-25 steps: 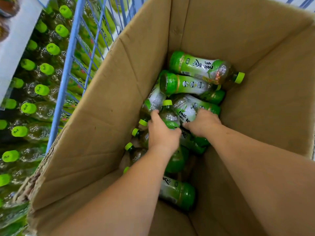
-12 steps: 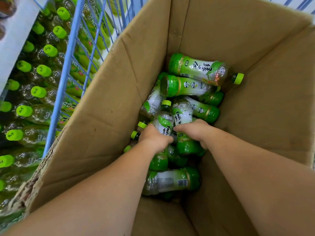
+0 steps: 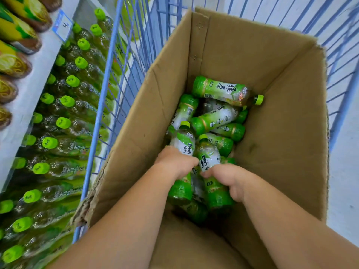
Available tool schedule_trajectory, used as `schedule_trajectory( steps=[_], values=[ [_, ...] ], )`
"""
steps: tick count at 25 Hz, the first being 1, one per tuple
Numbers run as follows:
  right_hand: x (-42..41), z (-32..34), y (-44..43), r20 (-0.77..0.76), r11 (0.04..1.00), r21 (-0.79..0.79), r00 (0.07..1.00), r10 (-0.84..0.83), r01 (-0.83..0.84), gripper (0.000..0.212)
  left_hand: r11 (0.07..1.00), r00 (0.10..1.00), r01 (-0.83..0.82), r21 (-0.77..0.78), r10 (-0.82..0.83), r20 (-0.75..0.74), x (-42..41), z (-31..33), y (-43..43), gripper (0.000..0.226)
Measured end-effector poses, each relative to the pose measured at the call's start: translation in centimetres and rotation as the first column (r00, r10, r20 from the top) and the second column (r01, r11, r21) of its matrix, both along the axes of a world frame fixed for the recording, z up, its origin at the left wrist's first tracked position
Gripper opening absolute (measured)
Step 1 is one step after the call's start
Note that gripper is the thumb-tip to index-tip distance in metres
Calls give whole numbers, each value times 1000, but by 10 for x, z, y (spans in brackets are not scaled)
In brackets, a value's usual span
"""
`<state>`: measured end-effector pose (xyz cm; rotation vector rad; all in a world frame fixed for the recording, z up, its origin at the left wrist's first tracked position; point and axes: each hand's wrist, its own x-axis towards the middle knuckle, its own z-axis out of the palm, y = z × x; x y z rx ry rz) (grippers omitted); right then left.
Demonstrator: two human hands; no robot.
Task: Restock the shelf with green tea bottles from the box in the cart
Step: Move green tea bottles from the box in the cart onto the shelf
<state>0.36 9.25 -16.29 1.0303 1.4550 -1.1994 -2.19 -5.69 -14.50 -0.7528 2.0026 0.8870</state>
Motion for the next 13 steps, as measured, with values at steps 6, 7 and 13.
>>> schedule_trajectory(
  steps=[6,7,13],
  values=[
    [25,32,-6,-127,971,-67,963,-237,230,30,995,997,26,98,-19,-70,14,56,-5,34],
    [27,40,-7,-152,964,-95,953,-262,250,37,991,995,15,133,-1,-102,17,65,-8,36],
    [49,123,-6,-312,944,-208,898,-311,255,30,968,956,-27,250,98,-278,41,130,-28,40]
  ],
)
